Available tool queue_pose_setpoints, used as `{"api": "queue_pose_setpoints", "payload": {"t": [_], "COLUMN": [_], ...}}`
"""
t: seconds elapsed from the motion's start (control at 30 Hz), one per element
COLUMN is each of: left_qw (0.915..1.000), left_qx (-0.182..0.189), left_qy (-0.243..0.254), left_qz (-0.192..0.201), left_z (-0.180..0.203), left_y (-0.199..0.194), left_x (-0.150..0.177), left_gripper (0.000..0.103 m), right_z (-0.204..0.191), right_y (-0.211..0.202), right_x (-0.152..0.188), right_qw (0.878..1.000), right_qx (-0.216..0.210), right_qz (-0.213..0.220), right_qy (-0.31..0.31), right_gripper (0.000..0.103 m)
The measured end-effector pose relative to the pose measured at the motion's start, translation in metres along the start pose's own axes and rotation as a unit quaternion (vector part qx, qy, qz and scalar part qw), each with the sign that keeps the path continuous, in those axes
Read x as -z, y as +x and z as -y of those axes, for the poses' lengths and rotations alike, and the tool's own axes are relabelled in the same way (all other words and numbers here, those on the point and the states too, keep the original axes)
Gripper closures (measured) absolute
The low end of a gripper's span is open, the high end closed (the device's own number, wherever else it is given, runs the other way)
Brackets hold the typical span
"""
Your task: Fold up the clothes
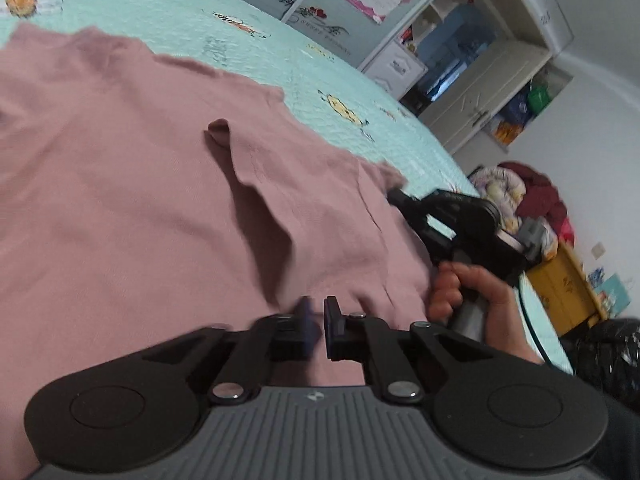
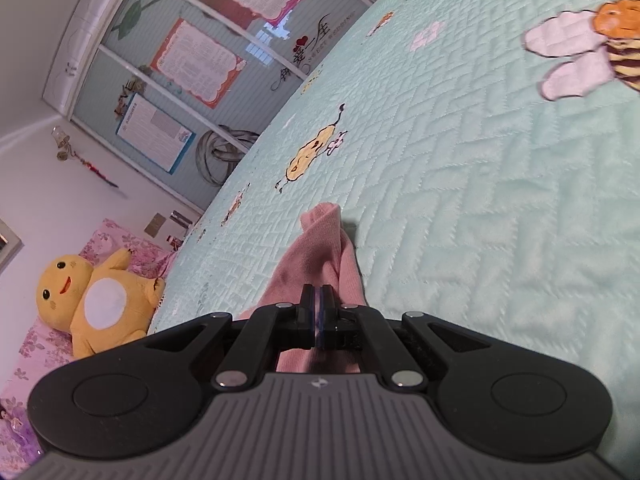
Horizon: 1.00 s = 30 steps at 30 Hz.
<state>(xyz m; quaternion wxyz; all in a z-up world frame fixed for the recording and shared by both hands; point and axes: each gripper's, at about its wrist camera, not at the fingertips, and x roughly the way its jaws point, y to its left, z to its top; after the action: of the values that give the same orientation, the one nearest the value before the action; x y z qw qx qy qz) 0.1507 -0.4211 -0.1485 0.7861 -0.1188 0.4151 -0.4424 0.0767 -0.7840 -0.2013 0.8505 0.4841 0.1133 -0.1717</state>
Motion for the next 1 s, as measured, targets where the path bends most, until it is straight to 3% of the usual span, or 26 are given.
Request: {"api": "queue_pose_setpoints", "payload": {"t": [0.1,0.17,0.27,0.33,0.43,0.5,0.63,0.7,0.8,0.9,0.93,0.97,1.0], "left_qw": [0.9979,0.9940,0.9858,0.9788,0.9673,0.9650,0.9784,0.9830,0.9869,0.9863,0.9860,0.9851,0.9851], "left_qx": [-0.002,-0.001,0.014,0.036,0.053,0.040,0.033,0.033,0.042,0.056,0.041,0.020,0.011], "left_qy": [0.065,0.109,0.164,0.197,0.239,0.244,0.176,0.143,0.091,0.056,0.049,0.040,0.031], "left_qz": [-0.006,-0.011,-0.030,-0.044,-0.067,-0.087,-0.102,-0.110,-0.126,-0.145,-0.154,-0.166,-0.169], "left_z": [0.029,0.050,0.078,0.095,0.114,0.120,0.109,0.100,0.088,0.084,0.082,0.078,0.075], "left_y": [-0.051,-0.084,-0.124,-0.146,-0.161,-0.162,-0.175,-0.180,-0.180,-0.169,-0.162,-0.155,-0.153], "left_x": [0.030,0.051,0.087,0.110,0.146,0.165,0.174,0.174,0.172,0.174,0.178,0.182,0.185], "left_gripper": [0.077,0.071,0.070,0.070,0.066,0.066,0.066,0.060,0.060,0.061,0.066,0.084,0.088], "right_z": [0.013,0.015,0.016,0.006,-0.013,-0.018,-0.019,-0.023,-0.039,-0.042,-0.039,-0.036,-0.034], "right_y": [-0.032,-0.071,-0.152,-0.223,-0.324,-0.370,-0.429,-0.442,-0.442,-0.432,-0.425,-0.419,-0.417], "right_x": [0.010,0.021,0.043,0.069,0.124,0.167,0.232,0.244,0.247,0.248,0.251,0.255,0.257], "right_qw": [0.999,1.000,0.999,0.998,0.994,0.991,0.990,0.991,0.988,0.989,0.986,0.983,0.982], "right_qx": [-0.015,-0.001,0.040,0.034,0.020,0.036,0.063,0.054,0.049,0.040,0.067,0.091,0.099], "right_qz": [-0.017,-0.021,-0.031,-0.032,-0.034,-0.046,-0.052,-0.048,-0.048,-0.058,-0.073,-0.086,-0.087], "right_qy": [0.036,0.021,-0.011,-0.047,-0.104,-0.123,-0.119,-0.109,-0.139,-0.128,-0.132,-0.136,-0.138], "right_gripper": [0.102,0.100,0.084,0.054,0.041,0.041,0.060,0.063,0.063,0.064,0.070,0.075,0.079]}}
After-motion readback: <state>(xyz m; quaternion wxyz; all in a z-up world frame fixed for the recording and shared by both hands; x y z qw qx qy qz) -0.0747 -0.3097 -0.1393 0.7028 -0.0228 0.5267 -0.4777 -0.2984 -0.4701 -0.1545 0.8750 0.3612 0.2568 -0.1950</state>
